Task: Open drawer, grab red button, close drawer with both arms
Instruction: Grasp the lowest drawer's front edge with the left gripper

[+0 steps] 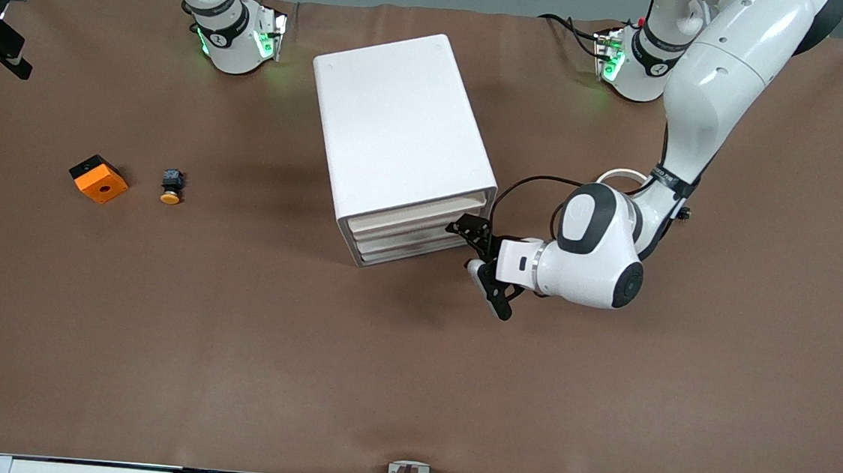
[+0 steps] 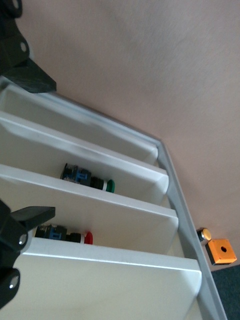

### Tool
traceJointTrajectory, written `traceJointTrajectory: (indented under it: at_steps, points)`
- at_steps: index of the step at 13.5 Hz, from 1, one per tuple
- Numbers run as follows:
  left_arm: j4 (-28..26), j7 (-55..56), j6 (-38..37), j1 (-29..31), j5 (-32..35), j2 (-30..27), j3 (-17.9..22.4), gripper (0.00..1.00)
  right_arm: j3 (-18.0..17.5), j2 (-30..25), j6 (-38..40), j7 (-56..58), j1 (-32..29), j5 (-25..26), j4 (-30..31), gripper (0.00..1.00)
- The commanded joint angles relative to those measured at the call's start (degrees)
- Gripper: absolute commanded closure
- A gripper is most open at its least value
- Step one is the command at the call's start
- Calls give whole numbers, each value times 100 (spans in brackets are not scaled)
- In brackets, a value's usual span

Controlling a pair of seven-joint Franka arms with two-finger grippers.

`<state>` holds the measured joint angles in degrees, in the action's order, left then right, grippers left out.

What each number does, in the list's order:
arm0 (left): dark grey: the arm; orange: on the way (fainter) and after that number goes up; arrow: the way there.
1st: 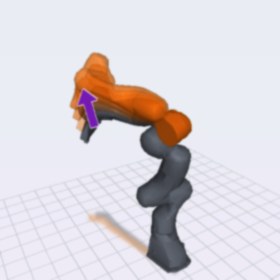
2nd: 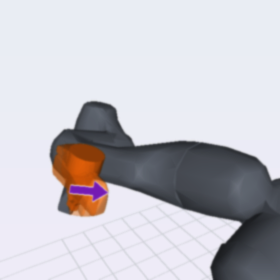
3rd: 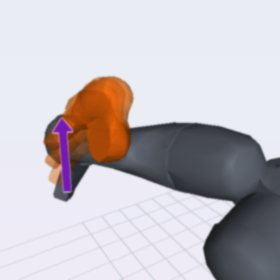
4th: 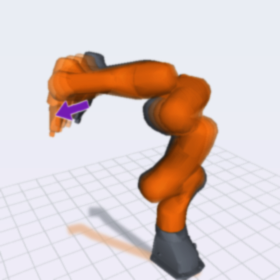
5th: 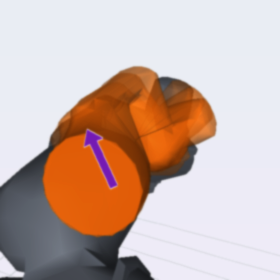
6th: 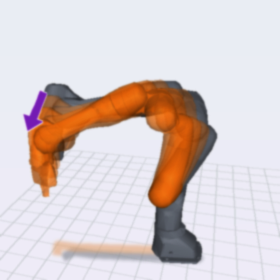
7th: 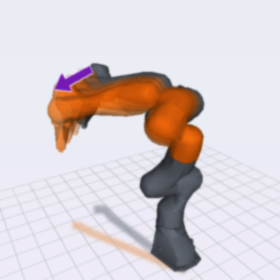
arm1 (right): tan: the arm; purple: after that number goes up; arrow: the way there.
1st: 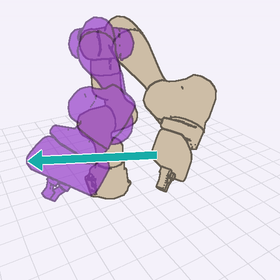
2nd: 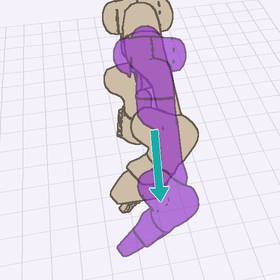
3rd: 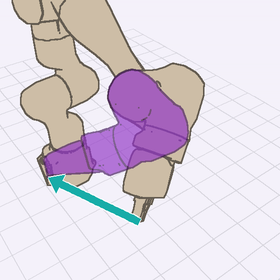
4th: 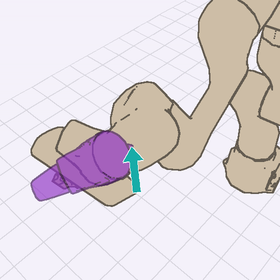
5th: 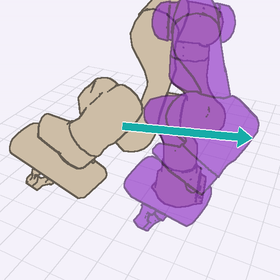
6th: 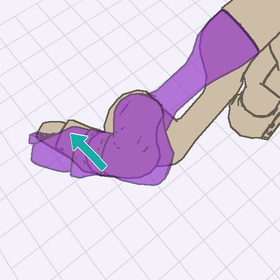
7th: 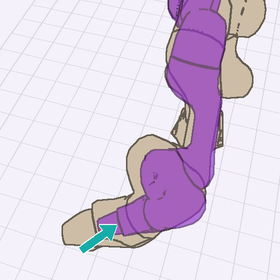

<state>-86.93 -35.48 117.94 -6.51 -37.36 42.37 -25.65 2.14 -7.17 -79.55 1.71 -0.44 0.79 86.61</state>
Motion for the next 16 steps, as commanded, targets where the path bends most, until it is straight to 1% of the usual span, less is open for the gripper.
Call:
traceJointTrajectory:
  at_steps: [1, 4, 5, 6, 8, 9, 12, 16]
  points:
    - [150, -64, -210, 35, -149, 237, -28, 0, 50, -57, 10, -110, 70, 44, 14, 0]
    - [168, -82, -377, 62, -184, 351, -37, 0, 50, -39, -17, -119, 62, 44, 14, 0]
    - [168, -82, -464, 79, -288, 360, -37, 0, 50, -39, -17, -119, 70, 44, 14, 0]
    - [185, -90, -665, 114, -437, 421, -28, 0, 41, -39, -17, -119, 88, 44, 14, 0]
    - [517, -82, -1253, 246, -814, 684, -28, 0, 32, -48, -8, -119, 88, 44, 14, 0]
    - [571, -90, -1491, 290, -947, 764, -19, 0, 32, -48, -8, -119, 79, 44, 14, 0]
    - [581, -196, -1555, 352, -984, 834, -10, 0, 33, -39, -8, -119, 79, 44, 14, 0]
    - [695, -222, -1537, 290, -992, 1002, -2, 0, 41, -39, -8, -119, 70, 36, 23, 0]
